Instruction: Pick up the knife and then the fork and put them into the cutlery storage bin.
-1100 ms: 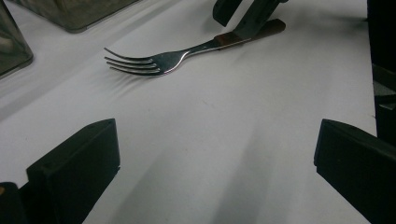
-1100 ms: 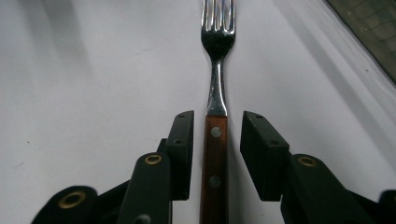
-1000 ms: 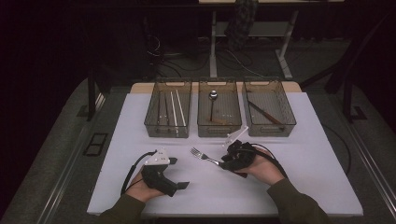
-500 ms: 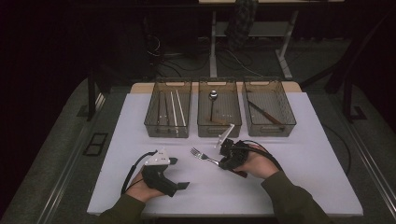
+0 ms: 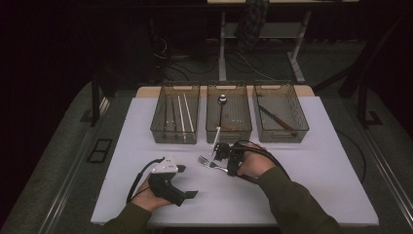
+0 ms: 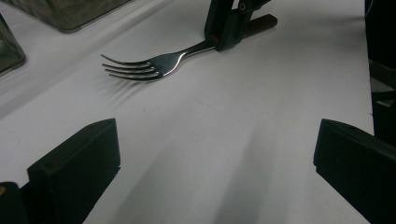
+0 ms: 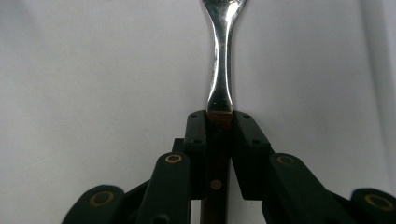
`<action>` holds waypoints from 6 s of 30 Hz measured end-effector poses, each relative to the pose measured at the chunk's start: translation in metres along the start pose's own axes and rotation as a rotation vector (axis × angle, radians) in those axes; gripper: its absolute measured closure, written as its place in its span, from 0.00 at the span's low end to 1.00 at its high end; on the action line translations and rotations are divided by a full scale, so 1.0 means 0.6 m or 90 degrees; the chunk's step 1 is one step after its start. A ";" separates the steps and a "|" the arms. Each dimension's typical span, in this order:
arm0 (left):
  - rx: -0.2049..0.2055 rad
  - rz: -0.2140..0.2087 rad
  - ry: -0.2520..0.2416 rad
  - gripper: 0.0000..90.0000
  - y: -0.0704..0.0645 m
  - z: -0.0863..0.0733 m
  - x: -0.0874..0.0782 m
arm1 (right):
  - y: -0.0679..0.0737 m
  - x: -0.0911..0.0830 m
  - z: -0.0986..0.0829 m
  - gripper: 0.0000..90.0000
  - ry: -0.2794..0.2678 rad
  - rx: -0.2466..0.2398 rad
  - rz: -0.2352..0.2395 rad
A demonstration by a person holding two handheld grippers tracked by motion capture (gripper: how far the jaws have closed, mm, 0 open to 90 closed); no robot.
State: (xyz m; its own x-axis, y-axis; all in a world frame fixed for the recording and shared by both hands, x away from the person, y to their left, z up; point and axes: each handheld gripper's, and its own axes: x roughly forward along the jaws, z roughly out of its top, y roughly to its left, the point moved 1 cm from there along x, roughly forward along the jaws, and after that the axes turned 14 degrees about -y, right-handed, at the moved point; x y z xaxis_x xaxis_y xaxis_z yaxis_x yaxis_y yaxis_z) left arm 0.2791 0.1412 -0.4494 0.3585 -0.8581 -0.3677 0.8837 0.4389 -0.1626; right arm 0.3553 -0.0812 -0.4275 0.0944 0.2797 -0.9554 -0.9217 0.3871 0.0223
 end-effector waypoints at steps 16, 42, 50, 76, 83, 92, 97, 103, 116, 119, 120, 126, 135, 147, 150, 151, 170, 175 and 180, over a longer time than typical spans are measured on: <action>-0.003 0.000 -0.003 0.00 0.001 0.000 0.000 | -0.026 -0.051 -0.071 0.86 -0.181 0.061 0.014; 0.000 -0.001 -0.003 0.00 0.001 0.000 -0.001 | -0.095 -0.135 -0.222 0.86 -0.483 0.218 -0.042; -0.002 0.000 -0.002 0.00 0.002 0.000 0.000 | -0.111 -0.165 -0.243 0.86 -0.545 0.242 -0.081; -0.005 -0.002 -0.001 0.00 0.002 -0.001 0.000 | -0.223 -0.249 -0.240 0.86 -0.644 0.348 -0.237; -0.005 -0.002 -0.002 0.00 0.002 -0.001 0.000 | -0.244 -0.236 -0.244 0.86 -0.644 0.379 -0.266; -0.006 -0.002 -0.005 0.00 0.002 -0.001 0.000 | -0.268 -0.210 -0.250 0.86 -0.613 0.407 -0.293; -0.006 -0.002 -0.005 0.00 0.002 -0.001 0.000 | -0.272 -0.189 -0.250 0.86 -0.590 0.410 -0.292; -0.006 -0.003 -0.005 0.00 0.002 -0.001 0.000 | -0.276 -0.161 -0.253 0.86 -0.569 0.423 -0.285; -0.004 -0.003 -0.004 0.00 0.001 -0.001 0.000 | -0.279 -0.126 -0.245 0.84 -0.504 0.442 -0.280; -0.003 -0.003 -0.004 0.00 0.001 -0.001 0.000 | -0.280 -0.126 -0.247 0.76 -0.508 0.445 -0.279; -0.003 -0.003 -0.004 0.00 0.001 -0.001 0.000 | -0.280 -0.128 -0.247 0.72 -0.513 0.446 -0.279; -0.004 -0.003 -0.003 0.00 0.001 -0.001 0.000 | -0.279 -0.136 -0.251 0.56 -0.529 0.445 -0.265; -0.003 -0.002 -0.004 0.00 0.003 -0.001 -0.001 | -0.267 -0.149 -0.256 0.41 -0.552 0.432 -0.245; -0.002 0.002 -0.009 0.00 0.007 -0.002 -0.003 | -0.225 -0.166 -0.256 0.20 -0.595 0.383 -0.230; -0.002 0.003 -0.009 0.00 0.009 -0.002 -0.003 | -0.210 -0.168 -0.259 0.20 -0.614 0.372 -0.221; -0.003 0.004 -0.009 0.00 0.009 -0.002 -0.003 | -0.207 -0.168 -0.260 0.20 -0.617 0.368 -0.220; 0.000 0.012 -0.008 0.00 0.010 -0.001 -0.006 | -0.110 -0.135 -0.282 0.16 -0.627 0.284 -0.183; 0.003 0.010 -0.011 0.00 0.007 0.000 -0.007 | -0.084 -0.122 -0.294 0.16 -0.618 0.251 -0.178; 0.003 0.008 -0.013 0.00 0.006 0.001 -0.007 | -0.066 -0.119 -0.306 0.16 -0.629 0.248 -0.164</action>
State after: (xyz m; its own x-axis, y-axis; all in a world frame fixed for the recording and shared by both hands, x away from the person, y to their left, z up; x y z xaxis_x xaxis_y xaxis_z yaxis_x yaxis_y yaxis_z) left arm 0.2811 0.1460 -0.4479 0.3761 -0.8573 -0.3516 0.8804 0.4489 -0.1529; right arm 0.3160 -0.2778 -0.4142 0.6874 0.6652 -0.2913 -0.6656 0.7376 0.1135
